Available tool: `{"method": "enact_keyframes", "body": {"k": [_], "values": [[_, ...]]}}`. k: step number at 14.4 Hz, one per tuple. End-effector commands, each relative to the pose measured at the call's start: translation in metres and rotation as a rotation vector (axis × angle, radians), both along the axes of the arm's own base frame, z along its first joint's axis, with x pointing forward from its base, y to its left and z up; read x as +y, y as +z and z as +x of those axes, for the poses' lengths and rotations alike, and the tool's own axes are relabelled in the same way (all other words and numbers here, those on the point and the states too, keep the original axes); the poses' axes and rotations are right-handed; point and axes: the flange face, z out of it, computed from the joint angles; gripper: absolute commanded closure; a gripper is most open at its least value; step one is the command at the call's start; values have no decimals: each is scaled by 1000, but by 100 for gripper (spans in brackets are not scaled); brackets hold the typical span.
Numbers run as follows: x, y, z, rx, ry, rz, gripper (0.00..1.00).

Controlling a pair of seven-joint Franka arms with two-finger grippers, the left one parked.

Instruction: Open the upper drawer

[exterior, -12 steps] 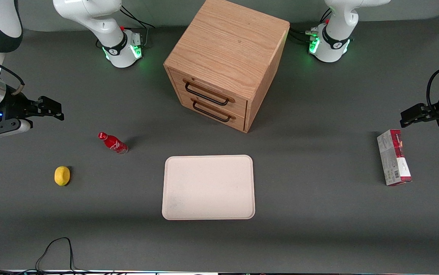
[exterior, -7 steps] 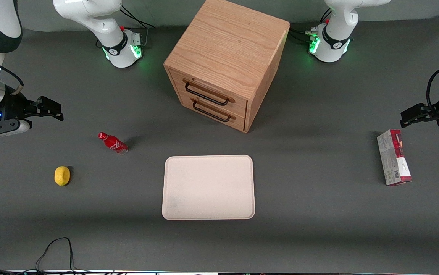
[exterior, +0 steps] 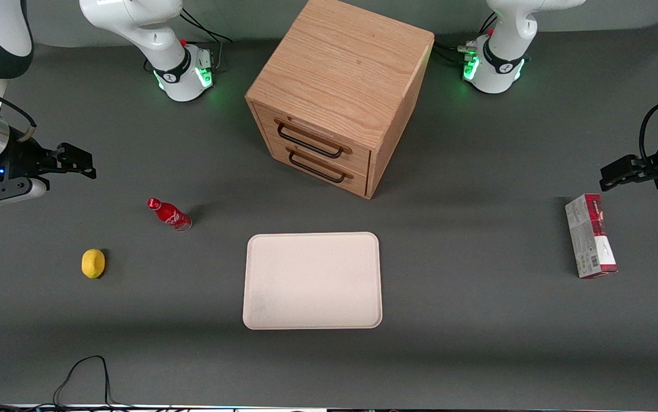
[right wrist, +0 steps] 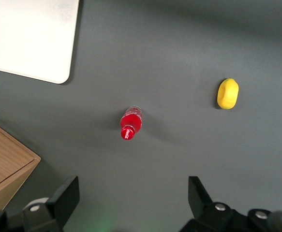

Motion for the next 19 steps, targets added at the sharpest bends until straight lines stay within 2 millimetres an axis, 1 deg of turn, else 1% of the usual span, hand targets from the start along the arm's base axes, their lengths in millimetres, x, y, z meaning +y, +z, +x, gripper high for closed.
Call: {"method": "enact_keyframes", "body": {"k": [1,2,3,4,6,7,8,9,10,12,14,15,16,17,18,19], "values": [[5,5,3,20,8,-10,0],[7,5,3,24,10,-9,0],[9,1,3,46,13,-7,0],[15,1,0,63,22,-2,0],[27,9,0,47,45,1,0],[28,10,1,46,35,-1,0],[35,8,-1,51,56,-1,0],[59,15,1,35,96,-9,0],[84,17,2,28,134,-13,0],[107,15,-1,32,167,-8,0],[132,7,-1,43,208,-5,0],[155,5,-7,50,236,14,0],[188,3,-16,45,290,18,0],[212,-7,-18,58,327,13,0],[230,-16,-17,71,368,11,0],[256,-25,-22,81,423,14,0]]}}
